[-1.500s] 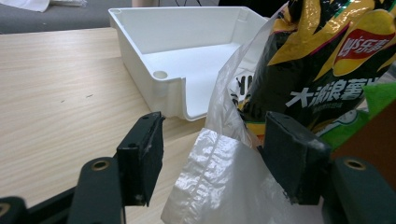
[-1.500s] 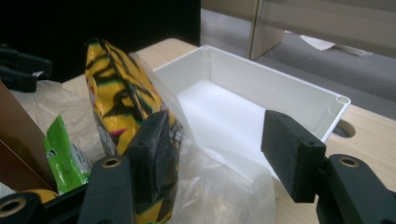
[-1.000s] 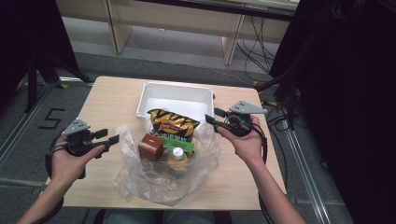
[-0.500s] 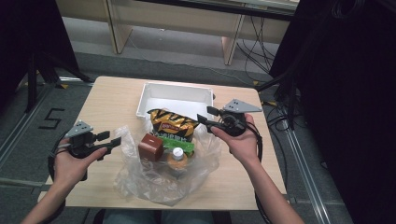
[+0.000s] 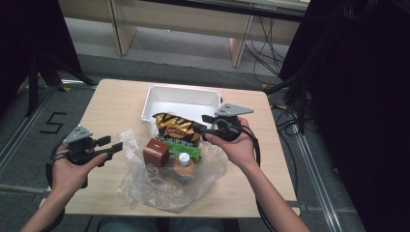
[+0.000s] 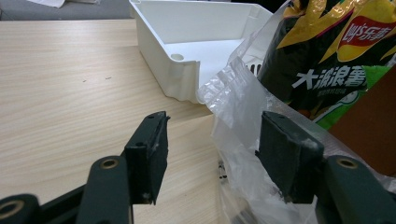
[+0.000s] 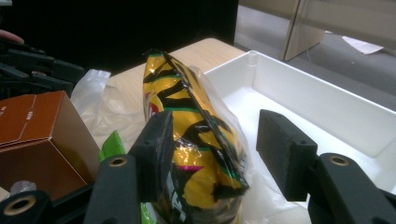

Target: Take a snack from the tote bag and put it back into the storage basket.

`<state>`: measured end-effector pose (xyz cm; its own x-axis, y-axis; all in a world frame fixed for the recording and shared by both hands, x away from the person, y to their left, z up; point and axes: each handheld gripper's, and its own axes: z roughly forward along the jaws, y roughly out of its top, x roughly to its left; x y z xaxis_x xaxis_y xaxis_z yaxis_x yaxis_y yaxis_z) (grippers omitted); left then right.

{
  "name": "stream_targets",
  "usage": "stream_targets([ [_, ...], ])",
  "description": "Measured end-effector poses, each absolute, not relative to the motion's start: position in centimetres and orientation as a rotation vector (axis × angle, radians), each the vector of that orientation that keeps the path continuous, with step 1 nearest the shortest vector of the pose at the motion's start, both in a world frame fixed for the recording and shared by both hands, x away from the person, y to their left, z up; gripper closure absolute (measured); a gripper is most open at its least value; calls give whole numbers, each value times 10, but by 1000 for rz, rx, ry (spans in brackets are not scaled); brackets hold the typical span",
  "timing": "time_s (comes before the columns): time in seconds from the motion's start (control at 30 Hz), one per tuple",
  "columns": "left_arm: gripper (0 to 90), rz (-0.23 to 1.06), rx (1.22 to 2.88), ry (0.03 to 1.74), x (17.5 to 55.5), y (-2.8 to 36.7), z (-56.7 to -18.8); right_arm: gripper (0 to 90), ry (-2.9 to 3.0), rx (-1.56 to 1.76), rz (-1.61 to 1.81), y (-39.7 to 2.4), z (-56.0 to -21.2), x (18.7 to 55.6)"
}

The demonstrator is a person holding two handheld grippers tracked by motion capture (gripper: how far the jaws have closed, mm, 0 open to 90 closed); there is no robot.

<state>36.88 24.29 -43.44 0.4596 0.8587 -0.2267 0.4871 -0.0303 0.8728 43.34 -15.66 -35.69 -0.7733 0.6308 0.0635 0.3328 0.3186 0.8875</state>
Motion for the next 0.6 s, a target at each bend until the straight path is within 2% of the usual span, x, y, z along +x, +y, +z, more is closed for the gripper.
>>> stream_targets([
  [0.23,420,430,1708,1184,371,240,-444,479,2334,862,1405,-145,-362,445],
  [0.6,420,418,1732,1191,373,239,-451,546,2382,852,1411,-133,-372,452],
])
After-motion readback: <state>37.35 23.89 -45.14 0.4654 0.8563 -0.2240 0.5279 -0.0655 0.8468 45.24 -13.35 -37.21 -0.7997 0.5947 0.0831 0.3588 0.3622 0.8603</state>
